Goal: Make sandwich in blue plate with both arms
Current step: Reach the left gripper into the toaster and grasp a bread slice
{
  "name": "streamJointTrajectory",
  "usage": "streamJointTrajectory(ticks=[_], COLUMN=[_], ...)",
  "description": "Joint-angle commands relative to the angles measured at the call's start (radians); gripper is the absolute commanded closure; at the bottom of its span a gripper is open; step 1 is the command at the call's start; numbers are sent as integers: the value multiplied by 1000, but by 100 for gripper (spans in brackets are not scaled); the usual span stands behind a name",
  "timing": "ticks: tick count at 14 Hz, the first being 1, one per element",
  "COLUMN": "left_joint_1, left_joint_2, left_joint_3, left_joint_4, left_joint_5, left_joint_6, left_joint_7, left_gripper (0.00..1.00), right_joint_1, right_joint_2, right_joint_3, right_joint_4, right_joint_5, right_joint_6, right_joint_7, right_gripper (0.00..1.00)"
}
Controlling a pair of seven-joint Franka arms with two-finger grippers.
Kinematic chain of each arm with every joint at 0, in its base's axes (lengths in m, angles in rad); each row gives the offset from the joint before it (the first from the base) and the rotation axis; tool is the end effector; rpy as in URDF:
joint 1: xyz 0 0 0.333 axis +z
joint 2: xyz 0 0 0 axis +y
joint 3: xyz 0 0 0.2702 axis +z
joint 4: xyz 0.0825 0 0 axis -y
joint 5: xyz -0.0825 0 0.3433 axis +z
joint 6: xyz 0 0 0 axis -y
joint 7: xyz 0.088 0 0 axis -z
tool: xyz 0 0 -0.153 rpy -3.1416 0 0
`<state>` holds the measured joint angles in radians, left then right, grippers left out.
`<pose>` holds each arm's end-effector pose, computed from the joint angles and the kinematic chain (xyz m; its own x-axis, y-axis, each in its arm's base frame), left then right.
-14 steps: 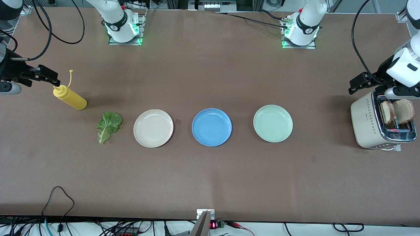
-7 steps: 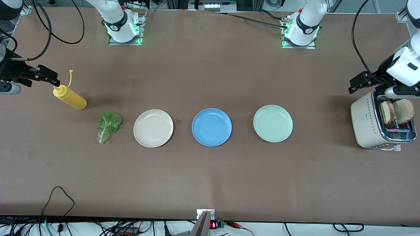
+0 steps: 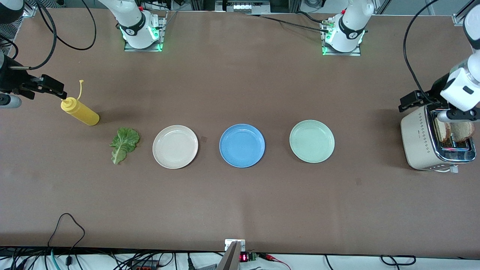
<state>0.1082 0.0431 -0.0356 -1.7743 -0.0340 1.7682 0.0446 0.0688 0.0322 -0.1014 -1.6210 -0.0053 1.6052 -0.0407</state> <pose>0.5264 0.0339 0.4385 0.9983 0.0346 -0.0477 0.0363 -0.9987 0.0367 0.5203 -0.0172 0.4974 0.9988 0.0082 -0.0481 0.0085 -0.9999 0.0066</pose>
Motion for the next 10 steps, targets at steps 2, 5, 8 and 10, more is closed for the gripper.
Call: streamJointTrajectory(ticks=[2,5,8,10], left_joint_1=[89,120,163,200], left_joint_2=[133,176,234,264], left_joint_3=[3,3,3,3], left_joint_4=[105,131,180,185], left_joint_5=[-12,-1,2,2], left_joint_6=[-15,-13,-12,-7], left_joint_7=[96,103,234,291], left_gripper=[0,0,0,0], right_joint_1=[-6,-6,-6,-6], right_joint_2=[0,0,0,0], right_joint_3=[2,2,2,2], right_joint_4=[6,6,6,6], right_joint_5=[10,11,11,11], right_joint_6=[7,7,10,13], right_joint_7=[1,1,1,1], right_gripper=[0,0,0,0])
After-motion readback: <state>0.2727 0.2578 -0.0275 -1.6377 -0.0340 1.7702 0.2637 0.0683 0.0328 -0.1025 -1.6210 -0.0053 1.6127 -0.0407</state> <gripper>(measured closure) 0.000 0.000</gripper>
